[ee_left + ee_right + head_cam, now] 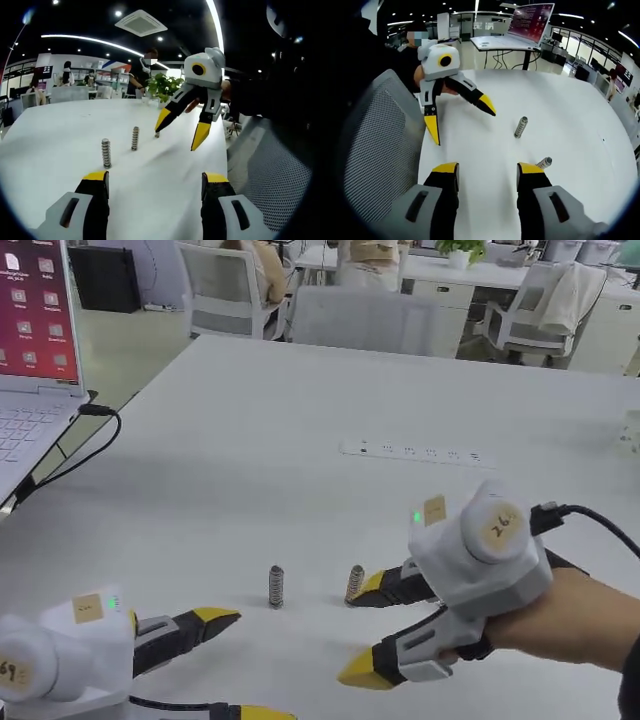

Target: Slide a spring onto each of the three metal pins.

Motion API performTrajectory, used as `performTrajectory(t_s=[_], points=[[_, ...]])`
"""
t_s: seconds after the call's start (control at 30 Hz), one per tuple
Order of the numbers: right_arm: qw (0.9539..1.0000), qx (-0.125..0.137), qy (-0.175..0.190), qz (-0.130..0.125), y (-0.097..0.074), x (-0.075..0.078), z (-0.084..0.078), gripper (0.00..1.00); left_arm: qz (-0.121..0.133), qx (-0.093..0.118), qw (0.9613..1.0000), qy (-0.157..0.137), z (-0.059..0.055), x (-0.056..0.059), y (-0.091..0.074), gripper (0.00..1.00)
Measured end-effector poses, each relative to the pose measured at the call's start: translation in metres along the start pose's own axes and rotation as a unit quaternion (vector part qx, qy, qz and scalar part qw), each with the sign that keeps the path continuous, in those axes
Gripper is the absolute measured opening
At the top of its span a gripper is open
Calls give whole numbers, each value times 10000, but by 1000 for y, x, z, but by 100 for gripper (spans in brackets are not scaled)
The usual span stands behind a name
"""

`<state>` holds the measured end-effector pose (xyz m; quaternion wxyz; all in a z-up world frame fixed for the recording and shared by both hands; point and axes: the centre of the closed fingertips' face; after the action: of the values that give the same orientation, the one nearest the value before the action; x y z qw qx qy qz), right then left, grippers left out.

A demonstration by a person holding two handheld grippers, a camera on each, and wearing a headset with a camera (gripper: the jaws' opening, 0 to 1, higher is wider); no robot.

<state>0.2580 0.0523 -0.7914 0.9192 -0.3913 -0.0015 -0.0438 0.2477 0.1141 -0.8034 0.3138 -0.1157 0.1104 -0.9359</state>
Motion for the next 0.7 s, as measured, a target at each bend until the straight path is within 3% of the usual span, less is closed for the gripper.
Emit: performTrajectory(t_s=[0.7], points=[[9961, 566, 561, -375, -34, -7, -28, 52, 51, 16, 10000, -12, 2, 2, -3, 74]])
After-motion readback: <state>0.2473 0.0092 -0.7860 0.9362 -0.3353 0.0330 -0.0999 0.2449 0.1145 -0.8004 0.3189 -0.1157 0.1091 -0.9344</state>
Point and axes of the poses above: the centre of the closed fingertips' face, and the gripper's own axes: y roughly forward along the fingers, x roughly to its right, z roughly out of its top
